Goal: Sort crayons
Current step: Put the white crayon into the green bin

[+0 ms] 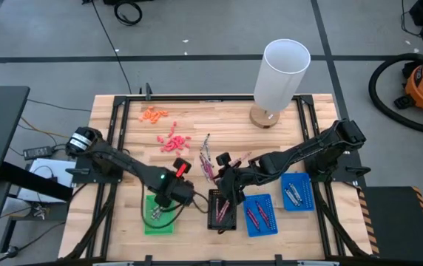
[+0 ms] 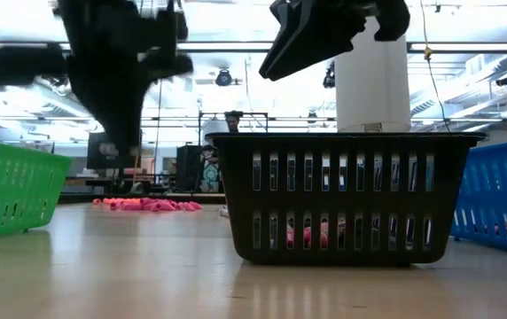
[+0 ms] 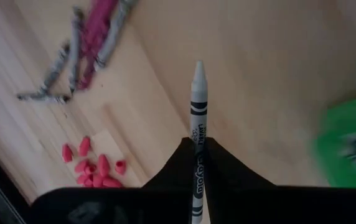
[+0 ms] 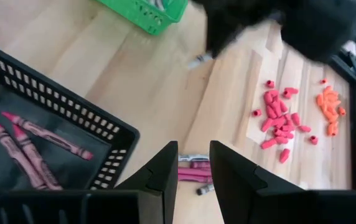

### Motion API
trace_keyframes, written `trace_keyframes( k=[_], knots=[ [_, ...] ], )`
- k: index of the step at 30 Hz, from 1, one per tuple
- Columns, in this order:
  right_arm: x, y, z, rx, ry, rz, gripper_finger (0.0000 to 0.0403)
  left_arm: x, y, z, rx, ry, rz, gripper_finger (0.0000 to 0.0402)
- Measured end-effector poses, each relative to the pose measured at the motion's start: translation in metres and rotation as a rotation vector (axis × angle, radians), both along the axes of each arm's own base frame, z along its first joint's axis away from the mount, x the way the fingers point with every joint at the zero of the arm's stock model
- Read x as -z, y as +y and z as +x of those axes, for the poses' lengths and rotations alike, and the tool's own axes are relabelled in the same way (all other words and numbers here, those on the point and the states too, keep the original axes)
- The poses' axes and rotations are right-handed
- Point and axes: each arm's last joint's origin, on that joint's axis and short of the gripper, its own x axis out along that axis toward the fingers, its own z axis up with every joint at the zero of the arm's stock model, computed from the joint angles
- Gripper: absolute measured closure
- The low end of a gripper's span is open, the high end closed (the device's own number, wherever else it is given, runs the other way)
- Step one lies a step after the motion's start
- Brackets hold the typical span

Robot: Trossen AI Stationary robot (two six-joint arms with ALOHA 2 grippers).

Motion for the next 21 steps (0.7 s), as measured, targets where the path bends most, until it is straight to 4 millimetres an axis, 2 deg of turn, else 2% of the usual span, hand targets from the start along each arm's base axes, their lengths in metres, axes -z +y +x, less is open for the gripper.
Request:
trace_keyframes(
  k=[6,10,21],
  knots=[
    [-0.001,-0.007,0.004,-0.065,-0.003,-0.012,0.0302,-0.027,-0.024,-0.007,-0.059,-0.036,-0.011,0.0389],
    [-0.003,-0.012,0.008,-0.094,-0.029,-0.020,0.0302,-0.037,-0.038,-0.015,-0.117,-0.053,-0.029,0.0389],
    [-0.005,-0.027,0.013,-0.141,-0.040,0.002,0.0302,-0.041,-0.072,-0.039,-0.345,-0.067,-0.185,0.0390]
  ],
)
